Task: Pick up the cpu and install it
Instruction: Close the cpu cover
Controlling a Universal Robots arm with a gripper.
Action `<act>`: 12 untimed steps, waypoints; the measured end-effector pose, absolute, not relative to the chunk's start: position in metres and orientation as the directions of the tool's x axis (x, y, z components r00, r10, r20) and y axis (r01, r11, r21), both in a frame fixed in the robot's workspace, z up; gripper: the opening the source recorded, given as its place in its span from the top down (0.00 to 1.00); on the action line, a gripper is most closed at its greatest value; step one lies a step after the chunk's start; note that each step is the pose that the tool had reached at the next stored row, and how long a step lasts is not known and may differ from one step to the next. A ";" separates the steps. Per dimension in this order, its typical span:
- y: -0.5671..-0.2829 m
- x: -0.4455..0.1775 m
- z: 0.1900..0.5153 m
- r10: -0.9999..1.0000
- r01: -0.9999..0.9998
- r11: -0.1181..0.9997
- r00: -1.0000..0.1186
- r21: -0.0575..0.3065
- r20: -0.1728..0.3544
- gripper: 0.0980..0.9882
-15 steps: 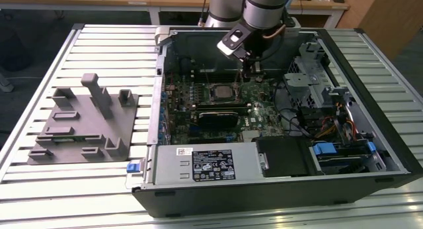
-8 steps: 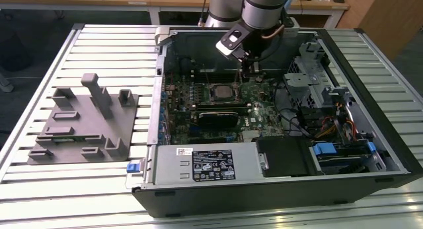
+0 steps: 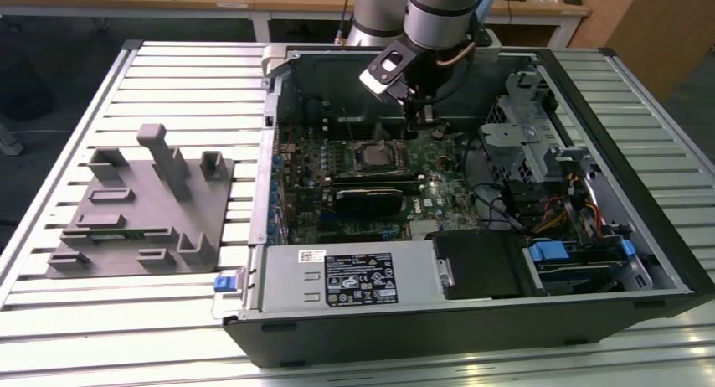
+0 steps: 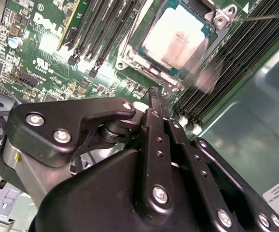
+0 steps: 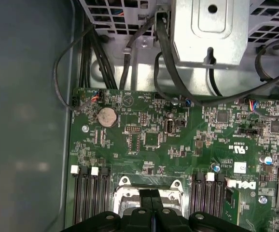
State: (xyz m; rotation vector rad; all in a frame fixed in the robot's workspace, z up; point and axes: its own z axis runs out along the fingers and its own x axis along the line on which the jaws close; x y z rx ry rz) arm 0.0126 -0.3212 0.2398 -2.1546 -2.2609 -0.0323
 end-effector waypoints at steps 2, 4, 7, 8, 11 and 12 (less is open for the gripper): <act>-0.321 0.011 0.240 0.998 0.999 0.048 -0.048 0.002 0.028 0.99; -0.321 0.008 0.240 0.998 0.999 0.048 -0.048 0.002 0.027 0.99; -0.321 0.004 0.239 0.998 0.999 0.048 -0.048 0.002 0.028 0.99; -0.321 0.002 0.238 0.998 0.999 0.048 -0.048 0.002 0.028 0.99; -0.321 -0.007 0.237 0.998 0.999 0.048 -0.048 0.002 0.028 0.99; -0.321 -0.009 0.237 0.998 0.999 0.048 -0.048 0.002 0.028 0.99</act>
